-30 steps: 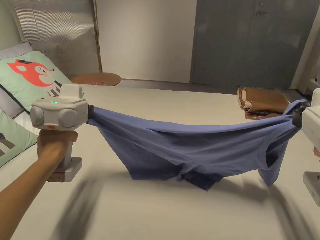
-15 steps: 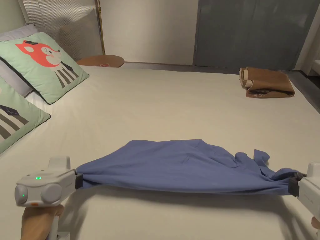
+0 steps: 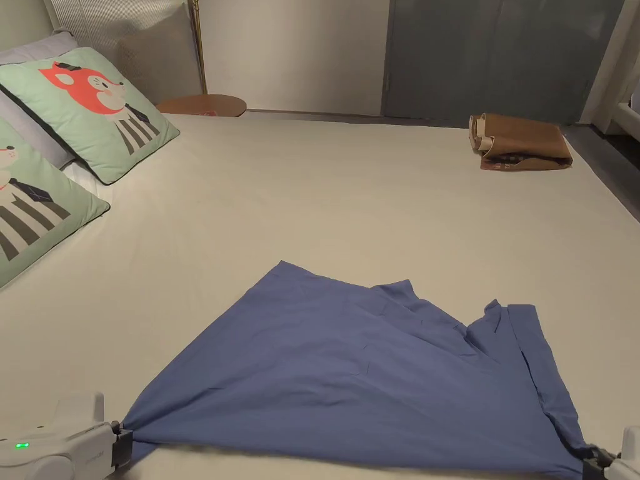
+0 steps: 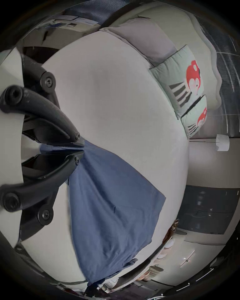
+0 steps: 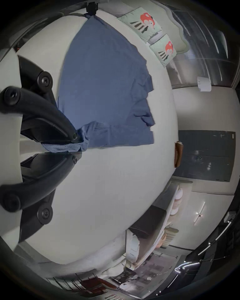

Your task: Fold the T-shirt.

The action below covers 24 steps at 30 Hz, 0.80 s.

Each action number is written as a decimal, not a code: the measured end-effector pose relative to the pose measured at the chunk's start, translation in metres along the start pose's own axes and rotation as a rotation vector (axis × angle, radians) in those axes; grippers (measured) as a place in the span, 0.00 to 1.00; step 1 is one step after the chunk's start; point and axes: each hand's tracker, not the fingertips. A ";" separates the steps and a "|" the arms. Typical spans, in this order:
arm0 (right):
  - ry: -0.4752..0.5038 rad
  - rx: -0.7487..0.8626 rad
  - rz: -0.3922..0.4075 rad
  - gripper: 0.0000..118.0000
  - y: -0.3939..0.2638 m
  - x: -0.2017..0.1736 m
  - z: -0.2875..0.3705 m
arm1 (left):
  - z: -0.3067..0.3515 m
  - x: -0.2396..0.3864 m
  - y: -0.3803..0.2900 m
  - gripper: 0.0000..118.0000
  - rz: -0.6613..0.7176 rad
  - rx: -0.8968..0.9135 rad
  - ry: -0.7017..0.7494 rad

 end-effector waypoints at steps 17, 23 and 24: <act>0.028 0.297 -0.058 0.94 0.065 -0.049 0.070 | 0.062 0.057 0.062 0.91 0.043 0.271 -0.132; 0.022 0.596 -0.089 0.94 0.109 -0.075 0.127 | 0.131 0.110 0.098 0.91 -0.012 0.669 -0.236; 0.005 0.640 -0.084 0.94 0.113 -0.079 0.135 | 0.140 0.118 0.101 0.91 -0.014 0.716 -0.240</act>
